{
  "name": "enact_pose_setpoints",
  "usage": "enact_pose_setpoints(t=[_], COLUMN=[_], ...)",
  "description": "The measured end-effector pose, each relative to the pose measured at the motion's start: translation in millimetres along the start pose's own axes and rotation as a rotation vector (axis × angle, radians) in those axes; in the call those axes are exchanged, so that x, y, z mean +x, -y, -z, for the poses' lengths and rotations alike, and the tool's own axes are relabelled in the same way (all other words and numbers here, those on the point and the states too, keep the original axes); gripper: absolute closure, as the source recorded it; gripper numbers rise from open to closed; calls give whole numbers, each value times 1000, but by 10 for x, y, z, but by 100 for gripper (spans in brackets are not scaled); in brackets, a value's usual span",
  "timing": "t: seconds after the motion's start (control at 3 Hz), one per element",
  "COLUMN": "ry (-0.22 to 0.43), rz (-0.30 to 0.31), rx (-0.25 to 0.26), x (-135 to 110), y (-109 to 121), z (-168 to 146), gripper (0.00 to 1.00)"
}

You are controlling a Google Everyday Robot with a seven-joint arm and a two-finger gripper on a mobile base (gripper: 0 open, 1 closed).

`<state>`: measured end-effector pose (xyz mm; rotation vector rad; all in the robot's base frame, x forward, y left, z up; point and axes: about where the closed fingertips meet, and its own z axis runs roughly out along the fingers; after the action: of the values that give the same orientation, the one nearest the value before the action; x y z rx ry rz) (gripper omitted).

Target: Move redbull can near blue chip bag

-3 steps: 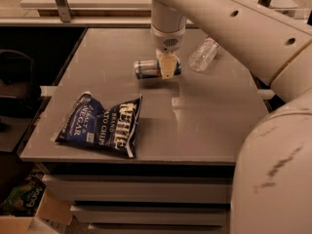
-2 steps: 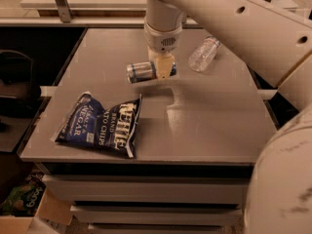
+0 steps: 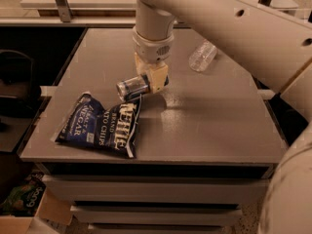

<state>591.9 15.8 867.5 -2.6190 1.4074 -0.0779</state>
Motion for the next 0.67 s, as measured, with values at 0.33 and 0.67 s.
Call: enact_pose_setpoints(t=[0.33, 0.67], ry=[12, 14], rz=[69, 66], rx=[-22, -19], x=[-136, -172], y=[-30, 4], z=[-162, -232], gripper=[100, 100])
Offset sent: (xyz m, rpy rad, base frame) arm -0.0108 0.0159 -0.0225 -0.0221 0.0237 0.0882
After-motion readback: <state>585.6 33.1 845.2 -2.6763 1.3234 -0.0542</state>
